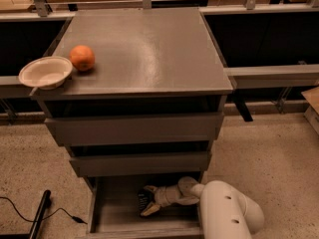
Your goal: Pick rxbar blueberry from bottom drawer and place on counter
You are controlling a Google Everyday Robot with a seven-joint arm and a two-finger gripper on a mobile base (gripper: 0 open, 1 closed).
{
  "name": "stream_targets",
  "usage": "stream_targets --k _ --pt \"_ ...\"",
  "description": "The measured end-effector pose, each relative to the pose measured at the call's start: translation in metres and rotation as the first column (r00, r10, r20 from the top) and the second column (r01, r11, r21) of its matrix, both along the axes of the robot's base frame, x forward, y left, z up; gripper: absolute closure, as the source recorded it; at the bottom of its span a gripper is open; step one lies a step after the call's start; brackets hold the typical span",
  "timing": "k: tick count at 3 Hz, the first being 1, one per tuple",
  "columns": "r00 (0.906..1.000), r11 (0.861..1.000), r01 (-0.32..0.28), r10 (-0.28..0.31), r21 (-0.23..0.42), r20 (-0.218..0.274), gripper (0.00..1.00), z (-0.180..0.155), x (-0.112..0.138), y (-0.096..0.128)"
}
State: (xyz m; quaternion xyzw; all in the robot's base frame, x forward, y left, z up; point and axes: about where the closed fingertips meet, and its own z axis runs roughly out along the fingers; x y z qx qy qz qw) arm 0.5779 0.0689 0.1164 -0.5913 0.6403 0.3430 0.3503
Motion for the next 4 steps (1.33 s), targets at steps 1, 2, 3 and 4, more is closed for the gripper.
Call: stream_targets --k 1,2,3,4 --pt "0.9992 0.999 -0.034 0.034 0.004 -0.024 0.55 -0.0097 -0.0068 0.0092" --pt "0.9985 0.999 -0.045 0.045 0.005 -0.032 0.78 -0.0139 -0.0098 0.0121" --pt "0.9985 0.999 -0.045 0.045 0.005 -0.032 0.99 -0.0092 -0.0098 0.0121" --pt "0.9985 0.999 -0.045 0.045 0.005 -0.032 1.00 -0.0088 -0.0098 0.0121"
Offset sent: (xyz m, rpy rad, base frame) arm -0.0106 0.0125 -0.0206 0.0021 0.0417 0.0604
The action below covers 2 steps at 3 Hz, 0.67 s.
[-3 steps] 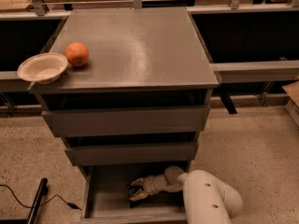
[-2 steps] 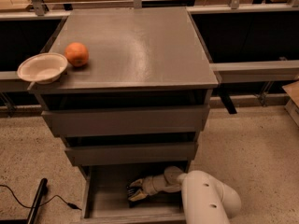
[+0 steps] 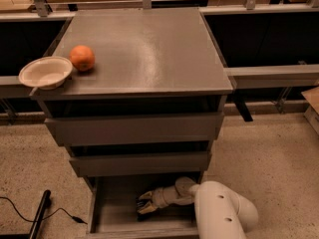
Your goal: Pick rxbar blueberry from bottom drawer and place on counter
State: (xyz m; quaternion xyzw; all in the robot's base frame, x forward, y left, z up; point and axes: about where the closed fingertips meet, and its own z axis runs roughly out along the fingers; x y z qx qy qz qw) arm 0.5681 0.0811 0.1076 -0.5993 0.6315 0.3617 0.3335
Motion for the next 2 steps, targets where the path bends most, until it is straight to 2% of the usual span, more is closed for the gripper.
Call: stream_targets --k 1,2 --pt "0.9986 0.998 0.002 -0.005 0.069 0.052 1.00 0.032 0.000 -0.005" --pt "0.9891 0.985 -0.012 -0.014 0.170 0.147 1.00 0.089 -0.004 -0.013"
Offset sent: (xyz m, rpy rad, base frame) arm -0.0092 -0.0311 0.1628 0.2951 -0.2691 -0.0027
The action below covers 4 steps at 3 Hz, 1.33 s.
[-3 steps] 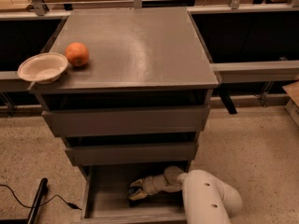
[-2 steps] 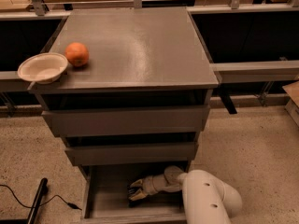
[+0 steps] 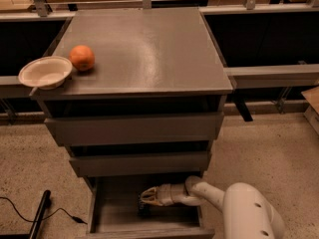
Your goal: Pick rxbar blueberry from bottom drawer and place on counter
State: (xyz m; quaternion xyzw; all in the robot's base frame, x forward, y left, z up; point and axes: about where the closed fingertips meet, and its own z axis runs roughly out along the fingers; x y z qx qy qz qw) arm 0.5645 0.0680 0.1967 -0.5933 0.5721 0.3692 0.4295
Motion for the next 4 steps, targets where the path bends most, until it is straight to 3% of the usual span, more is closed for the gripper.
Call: stream_targets --k 1,2,3,4 --pt "0.9958 0.997 -0.011 0.004 0.076 0.092 1.00 0.053 -0.007 -0.008" --pt "0.9905 0.994 -0.022 0.007 0.107 0.137 1.00 0.078 -0.014 -0.012" --pt "0.9759 0.992 -0.033 0.005 0.125 0.218 1.00 0.116 -0.024 -0.020" --pt "0.9550 0.992 -0.044 0.008 0.116 0.296 1.00 0.159 -0.041 -0.031"
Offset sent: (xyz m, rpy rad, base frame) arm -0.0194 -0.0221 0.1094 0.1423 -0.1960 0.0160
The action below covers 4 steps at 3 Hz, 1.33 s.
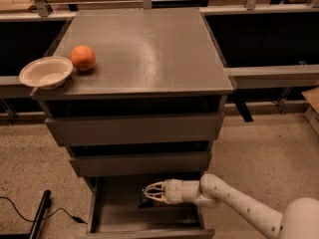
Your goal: Pick rxbar blueberry from bottom drawer and place on counter
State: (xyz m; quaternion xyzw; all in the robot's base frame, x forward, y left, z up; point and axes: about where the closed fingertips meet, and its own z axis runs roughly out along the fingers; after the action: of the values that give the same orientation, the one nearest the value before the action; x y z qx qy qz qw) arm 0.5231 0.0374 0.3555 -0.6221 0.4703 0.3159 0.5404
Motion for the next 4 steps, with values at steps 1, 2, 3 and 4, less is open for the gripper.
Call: stream_targets --k 1,2,3,4 --pt "1.0000 1.000 0.000 0.000 0.000 -0.001 1.00 -0.001 0.000 0.001" --pt "0.9995 1.000 -0.019 0.019 0.000 0.024 1.00 0.011 0.005 0.004" --pt "0.9905 0.998 -0.057 0.057 -0.003 0.125 1.00 0.061 0.020 0.002" --pt "0.9633 0.994 -0.106 0.109 -0.025 0.245 1.00 0.131 0.032 -0.006"
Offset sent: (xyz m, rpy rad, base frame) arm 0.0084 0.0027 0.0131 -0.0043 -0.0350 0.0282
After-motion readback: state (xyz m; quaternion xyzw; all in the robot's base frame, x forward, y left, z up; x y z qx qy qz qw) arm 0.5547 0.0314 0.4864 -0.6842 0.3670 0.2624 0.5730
